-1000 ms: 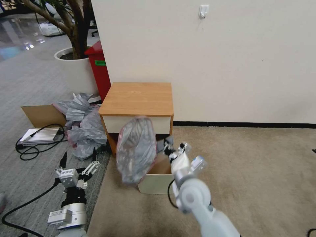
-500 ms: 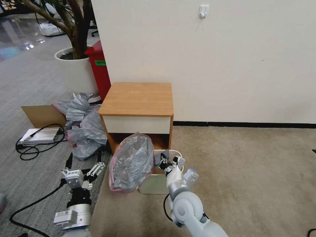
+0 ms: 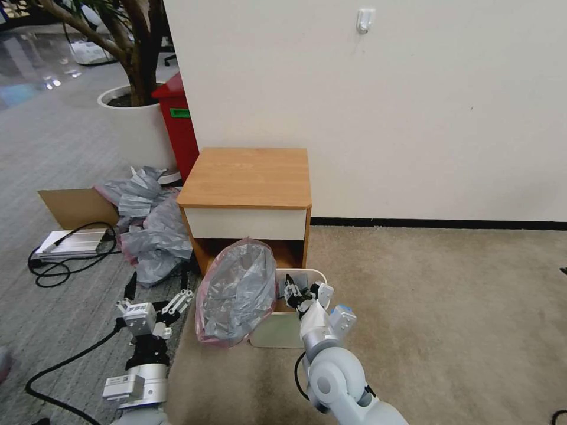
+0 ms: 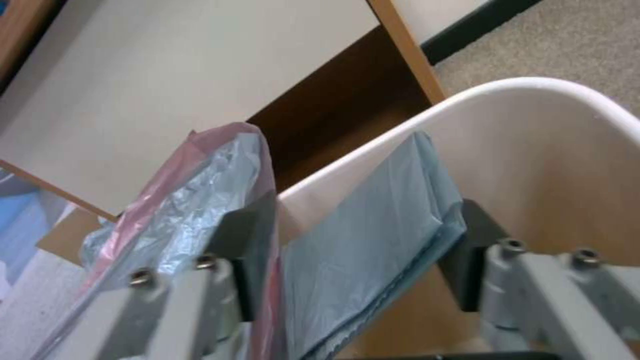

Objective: Pick up the garbage bag from the table and place it over the trash can.

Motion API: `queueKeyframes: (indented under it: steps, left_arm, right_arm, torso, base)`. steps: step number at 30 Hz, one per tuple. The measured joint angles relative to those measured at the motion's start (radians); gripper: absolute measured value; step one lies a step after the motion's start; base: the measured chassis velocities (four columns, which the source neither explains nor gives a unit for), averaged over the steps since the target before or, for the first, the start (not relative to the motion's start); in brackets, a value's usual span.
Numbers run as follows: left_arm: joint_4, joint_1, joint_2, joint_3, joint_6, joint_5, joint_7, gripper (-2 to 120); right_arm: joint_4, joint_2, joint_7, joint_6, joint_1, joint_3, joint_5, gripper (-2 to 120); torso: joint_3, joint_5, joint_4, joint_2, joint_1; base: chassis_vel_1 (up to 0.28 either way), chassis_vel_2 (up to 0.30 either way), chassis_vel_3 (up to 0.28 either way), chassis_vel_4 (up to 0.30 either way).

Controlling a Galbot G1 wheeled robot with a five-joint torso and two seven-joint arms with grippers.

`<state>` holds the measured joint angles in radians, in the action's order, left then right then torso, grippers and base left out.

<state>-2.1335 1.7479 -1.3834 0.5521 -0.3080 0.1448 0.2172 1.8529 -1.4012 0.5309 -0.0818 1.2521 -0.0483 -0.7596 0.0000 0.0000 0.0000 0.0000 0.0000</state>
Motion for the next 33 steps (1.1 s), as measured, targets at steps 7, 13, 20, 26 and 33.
queueKeyframes:
  steps: [7, 13, 20, 26, 33]
  left_arm:
    - [-0.005, -0.003, 0.009, -0.010, 0.017, -0.008, -0.004, 99]
    - [-0.030, -0.001, 0.046, -0.019, 0.086, 0.014, -0.040, 99]
    - [-0.082, -0.006, 0.164, -0.012, 0.243, 0.192, -0.290, 99]
    - [-0.080, -0.058, 0.226, -0.046, 0.257, 0.201, -0.243, 100]
    - [-0.063, -0.174, 0.300, -0.094, 0.523, 0.296, -0.055, 100]
  right_arm:
    - [0.025, 0.006, 0.042, -0.035, 0.010, 0.000, 0.029, 84]
    - [0.047, 0.008, 0.042, -0.035, 0.019, 0.005, 0.077, 99]
    - [0.097, 0.008, -0.052, 0.037, 0.044, 0.054, 0.188, 100]
    - [0.123, 0.006, -0.078, 0.059, 0.071, 0.077, 0.192, 100]
    - [0.178, -0.004, -0.105, 0.080, 0.132, 0.115, 0.193, 100]
  torso:
    - [0.000, 0.0000, 0.0000, 0.000, 0.000]
    - [0.000, 0.0000, 0.0000, 0.000, 0.000]
    - [0.000, -0.0001, 0.0000, 0.000, 0.000]
    - [0.000, 0.0000, 0.0000, 0.000, 0.000]
    - [0.000, -0.0001, 0.0000, 0.000, 0.000]
  base:
    - [0.000, 0.000, 0.000, 0.000]
    - [0.000, 0.000, 0.000, 0.000]
    - [0.000, 0.000, 0.000, 0.000]
    - [0.000, 0.000, 0.000, 0.000]
    - [0.000, 0.000, 0.000, 0.000]
